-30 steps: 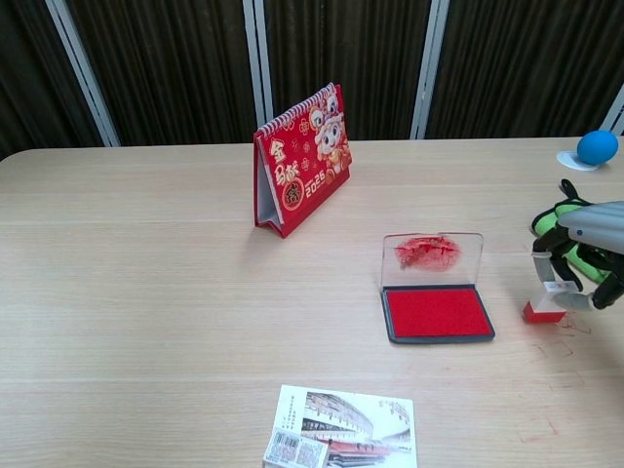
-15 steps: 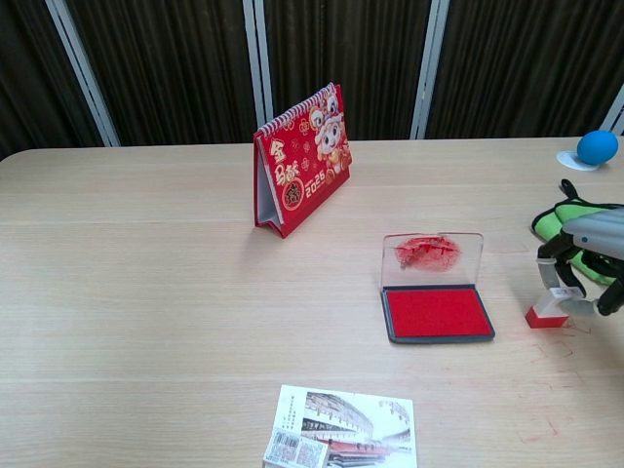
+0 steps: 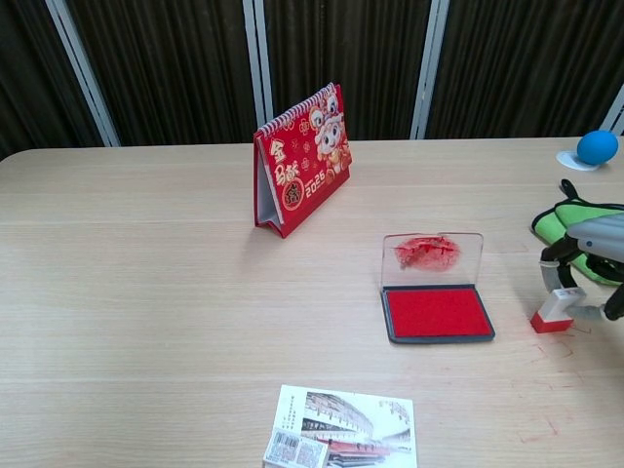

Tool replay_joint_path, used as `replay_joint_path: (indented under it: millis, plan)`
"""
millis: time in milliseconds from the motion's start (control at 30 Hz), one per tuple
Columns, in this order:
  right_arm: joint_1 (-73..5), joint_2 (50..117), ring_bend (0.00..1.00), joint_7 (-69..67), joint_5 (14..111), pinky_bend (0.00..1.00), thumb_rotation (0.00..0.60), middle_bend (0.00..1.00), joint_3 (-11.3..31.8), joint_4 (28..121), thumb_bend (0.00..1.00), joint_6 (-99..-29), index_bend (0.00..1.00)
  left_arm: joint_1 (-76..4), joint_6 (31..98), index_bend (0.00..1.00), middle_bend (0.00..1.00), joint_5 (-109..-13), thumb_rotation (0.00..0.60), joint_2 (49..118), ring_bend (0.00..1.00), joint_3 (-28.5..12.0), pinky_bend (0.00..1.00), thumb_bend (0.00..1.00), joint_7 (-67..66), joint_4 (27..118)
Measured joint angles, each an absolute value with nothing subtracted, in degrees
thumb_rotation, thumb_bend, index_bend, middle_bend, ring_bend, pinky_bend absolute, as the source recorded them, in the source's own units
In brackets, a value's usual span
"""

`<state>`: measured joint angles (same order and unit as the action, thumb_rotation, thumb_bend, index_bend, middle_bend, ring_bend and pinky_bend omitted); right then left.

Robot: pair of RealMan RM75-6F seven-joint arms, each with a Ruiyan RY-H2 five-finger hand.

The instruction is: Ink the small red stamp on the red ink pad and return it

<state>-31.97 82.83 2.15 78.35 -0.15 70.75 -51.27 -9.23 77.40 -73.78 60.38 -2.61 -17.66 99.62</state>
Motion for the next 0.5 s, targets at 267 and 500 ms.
replay_joint_path:
  millis: [267,500]
  plan:
    - [-31.60,81.89,0.87,2.21,78.78,1.00,0.600,0.50,-0.02,72.01,0.25,-51.82,0.44,-9.10,77.69,0.00,0.00,-74.18,0.600,60.27,0.00,-2.51,0.00,0.00,-17.50,99.74]
    - [-31.00,80.48,0.87,2.80,79.15,1.00,0.600,0.47,0.14,74.43,0.25,-53.21,0.42,-8.89,77.99,0.00,0.00,-74.73,0.600,59.88,0.00,-2.41,0.00,0.00,-16.83,99.98]
